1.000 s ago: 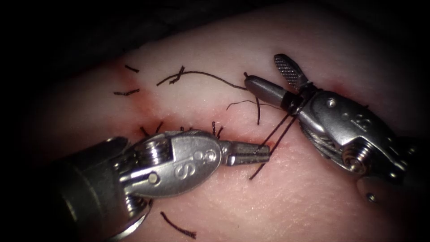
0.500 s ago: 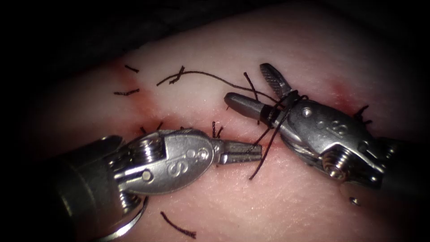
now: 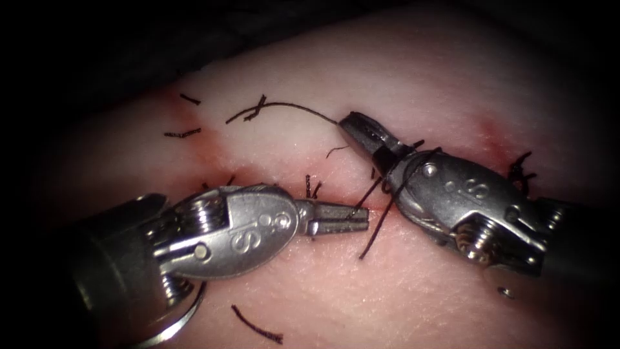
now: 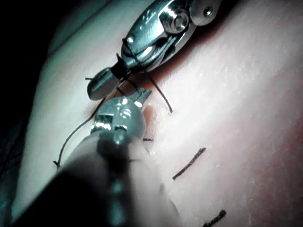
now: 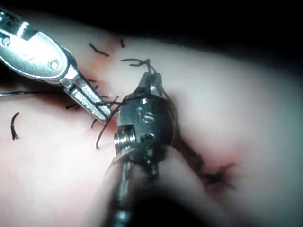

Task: Wound Closure
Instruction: Pick up end of suture with right hand, then pull tail through loops and downward with right end-effector and pull updward with left grasper to tighten knot

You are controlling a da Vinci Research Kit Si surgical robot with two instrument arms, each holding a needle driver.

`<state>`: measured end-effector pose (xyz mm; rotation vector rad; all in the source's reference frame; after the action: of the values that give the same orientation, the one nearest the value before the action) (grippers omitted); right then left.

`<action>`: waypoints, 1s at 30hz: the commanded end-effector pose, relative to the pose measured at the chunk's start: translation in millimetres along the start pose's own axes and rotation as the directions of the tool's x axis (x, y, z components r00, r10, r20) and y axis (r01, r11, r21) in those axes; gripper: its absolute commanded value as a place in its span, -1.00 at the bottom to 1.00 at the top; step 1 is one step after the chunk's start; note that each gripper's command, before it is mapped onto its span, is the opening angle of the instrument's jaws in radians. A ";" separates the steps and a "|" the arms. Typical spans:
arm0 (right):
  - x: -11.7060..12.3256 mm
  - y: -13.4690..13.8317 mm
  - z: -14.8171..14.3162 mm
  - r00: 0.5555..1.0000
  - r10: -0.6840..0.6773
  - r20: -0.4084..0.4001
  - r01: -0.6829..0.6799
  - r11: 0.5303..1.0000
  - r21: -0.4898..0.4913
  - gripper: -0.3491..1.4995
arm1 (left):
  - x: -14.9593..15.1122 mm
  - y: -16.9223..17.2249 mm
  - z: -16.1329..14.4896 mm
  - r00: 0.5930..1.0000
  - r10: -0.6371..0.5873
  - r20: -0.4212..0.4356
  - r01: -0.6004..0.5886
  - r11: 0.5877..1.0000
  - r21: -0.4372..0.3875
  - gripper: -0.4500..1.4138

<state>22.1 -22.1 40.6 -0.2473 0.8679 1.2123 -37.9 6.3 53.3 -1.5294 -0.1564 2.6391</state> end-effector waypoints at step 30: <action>-5.3 -4.7 -7.5 0.990 -0.117 -0.076 0.117 0.993 -0.006 -1.00 | -1.7 -21.7 2.1 0.982 -0.181 0.058 0.174 0.980 0.101 -1.00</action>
<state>21.3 -32.8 37.8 -0.3432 0.8999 1.0994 -38.0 26.5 58.9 -1.3275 -0.1667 2.5180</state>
